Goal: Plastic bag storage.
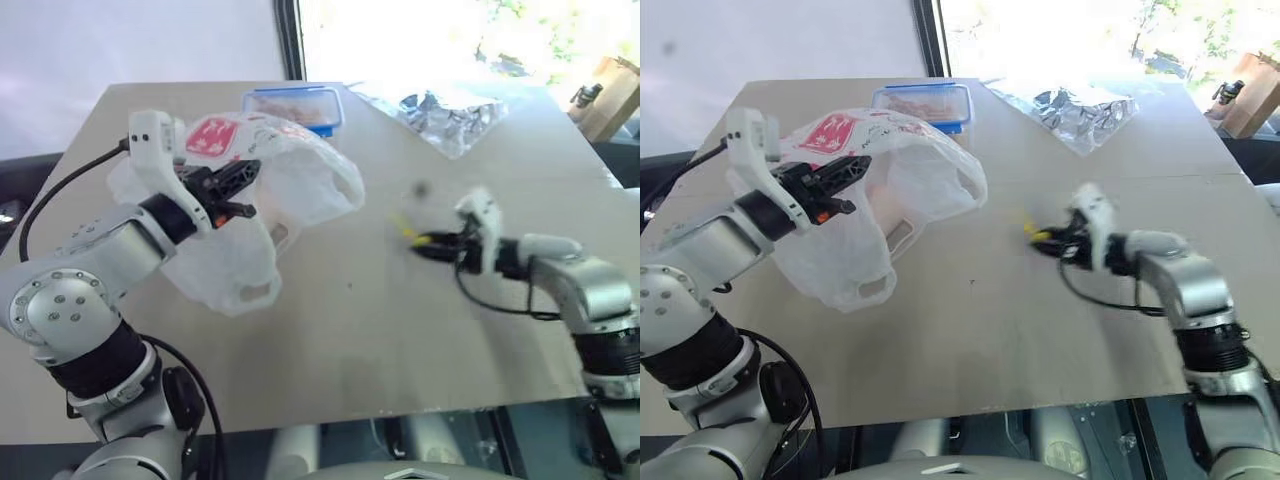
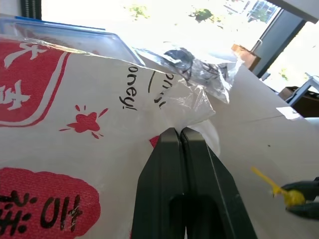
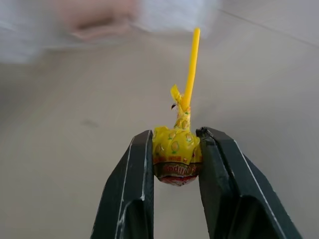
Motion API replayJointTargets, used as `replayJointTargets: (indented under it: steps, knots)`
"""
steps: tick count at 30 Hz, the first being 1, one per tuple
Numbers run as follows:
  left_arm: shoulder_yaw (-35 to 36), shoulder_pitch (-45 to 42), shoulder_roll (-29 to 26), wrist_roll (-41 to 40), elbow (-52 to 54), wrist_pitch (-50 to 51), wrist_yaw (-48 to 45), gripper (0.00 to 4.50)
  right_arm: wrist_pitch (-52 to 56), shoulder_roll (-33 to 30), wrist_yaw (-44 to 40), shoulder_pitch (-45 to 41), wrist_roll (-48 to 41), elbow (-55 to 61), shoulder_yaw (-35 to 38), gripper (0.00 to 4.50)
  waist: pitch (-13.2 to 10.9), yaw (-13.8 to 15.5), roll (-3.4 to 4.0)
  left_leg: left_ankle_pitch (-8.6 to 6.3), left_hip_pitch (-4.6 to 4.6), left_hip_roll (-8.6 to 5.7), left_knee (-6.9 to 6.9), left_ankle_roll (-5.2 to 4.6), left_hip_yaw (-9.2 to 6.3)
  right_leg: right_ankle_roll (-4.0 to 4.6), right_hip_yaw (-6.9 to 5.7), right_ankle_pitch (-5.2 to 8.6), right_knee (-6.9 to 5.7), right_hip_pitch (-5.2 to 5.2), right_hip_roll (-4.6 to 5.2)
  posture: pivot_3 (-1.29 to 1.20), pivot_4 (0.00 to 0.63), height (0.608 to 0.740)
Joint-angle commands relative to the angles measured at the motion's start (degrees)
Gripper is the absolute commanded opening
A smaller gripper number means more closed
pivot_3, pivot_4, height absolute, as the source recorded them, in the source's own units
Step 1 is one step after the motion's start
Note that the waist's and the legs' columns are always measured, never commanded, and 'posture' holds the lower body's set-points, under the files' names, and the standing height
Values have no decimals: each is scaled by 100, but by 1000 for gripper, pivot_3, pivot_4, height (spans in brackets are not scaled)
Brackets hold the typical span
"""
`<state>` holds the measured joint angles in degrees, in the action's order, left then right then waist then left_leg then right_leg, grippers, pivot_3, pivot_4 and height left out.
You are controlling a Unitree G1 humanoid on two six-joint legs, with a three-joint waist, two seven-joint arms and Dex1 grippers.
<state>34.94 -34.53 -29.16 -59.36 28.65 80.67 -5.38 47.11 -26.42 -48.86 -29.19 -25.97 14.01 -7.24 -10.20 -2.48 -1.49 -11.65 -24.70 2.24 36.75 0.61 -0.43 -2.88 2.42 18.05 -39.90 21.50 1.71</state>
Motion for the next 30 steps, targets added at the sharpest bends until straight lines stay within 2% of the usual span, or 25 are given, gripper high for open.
replayJointTargets:
  steps: [1, 4, 6, 8, 9, 10, 11, 12, 16, 20, 22, 26, 30]
  knots:
    - [257, 54, -341, -382, 27, 16, -94, 0, -9, 730, 721, -622, 241, -193, -347, 740, -1, 6, 1, 0, 1, 0, 2, 0, 0, 0, 1, 0, -5, 1, -2, 0, 150, 740]
    - [230, 124, -555, -524, -54, -39, -88, 0, -625, 1567, 936, -1493, 771, -1445, -874, 740, -1, 36, 1, 2, 2, -4, 6, 0, -10, 3, -6, -2, -14, 3, -4, 0, 150, 740]
    - [205, 149, -595, -601, -95, -97, -33, 0, -1249, 2461, 1169, -2453, 856, -2993, -705, 740, -1, 34, -1, 3, 0, -6, 10, 0, -12, 5, -9, -3, -12, 3, -3, 0, 150, 740]
    - [154, 206, -588, -680, -49, -161, 16, 0, -2297, 3021, 1086, -3353, 1332, -4454, -933, 1722, -3, 11, -1, 7, -5, -5, 7, 6, -8, 10, -6, -6, -12, 12, -5, 0, 150, 740]
    - [121, 216, -567, -736, -3, -191, 71, 0, -2774, 3137, 1068, -3633, 1581, -4930, -1042, 2022, -3, 8, -1, 7, -5, -3, 4, 7, -9, 11, -8, -6, -10, 12, -5, 0, 150, 740]
    - [102, 213, -558, -782, 35, -215, 128, 0, -3114, 3237, 1149, -3830, 1658, -5205, -966, 2535, -2, 18, -3, 7, -6, -3, -2, 7, -9, 11, -8, -6, -5, 16, -6, 0, 150, 740]
    - [130, 216, -543, -868, 47, -238, 233, 0, -3315, 3265, 1271, -3902, 1650, -5299, -790, 2829, 1, 47, -8, 7, -6, -3, -17, 9, -9, 11, -9, -6, 5, 18, -4, 0, 150, 740]
    - [166, 245, -548, -948, 49, -255, 316, 0, -3436, 3192, 1247, -3833, 1650, -5209, -703, 3302, 4, 87, -13, 7, -11, -1, -21, 10, -13, 11, -17, -5, 9, 19, 3, 0, 150, 740]
    - [168, 446, -565, -1177, 79, -399, 581, 0, -2893, 2477, 630, -2759, 1497, -3563, -817, 3302, 14, 247, -29, 4, -20, -11, -28, 9, -19, 11, -30, -5, 14, 16, 39, 0, 150, 740]
    - [36, 499, -553, -1354, 0, -631, 786, 0, -1584, 1582, 478, -1558, 1037, -1228, -691, 3302, 12, 273, -29, 0, -54, -13, -22, 2, -17, 8, -38, -4, 27, 28, 47, 0, 150, 740]
    - [-17, 488, -559, -1386, -86, -741, 853, 0, -1007, 1342, 559, -1261, 775, -496, -532, 3302, 7, 219, -20, 1, -55, -8, -20, 2, -16, 9, -35, -4, 24, 43, 39, 0, 150, 740]
    - [-177, 491, -638, -1472, -238, -938, 883, 0, -310, 1194, 1181, -1102, 747, 83, -172, 3302, 5, 81, -16, 0, 4, 11, -39, -1, -11, 11, -20, -4, -4, 24, 4, 0, 150, 740]
    - [-305, 513, -774, -1512, -328, -1089, 832, 0, -242, 1450, 2002, -1427, 1025, -579, 111, 3302, 5, 52, -16, 7, 4, 12, -33, 3, -16, 19, -19, -9, -11, 22, -16, 0, 150, 740]
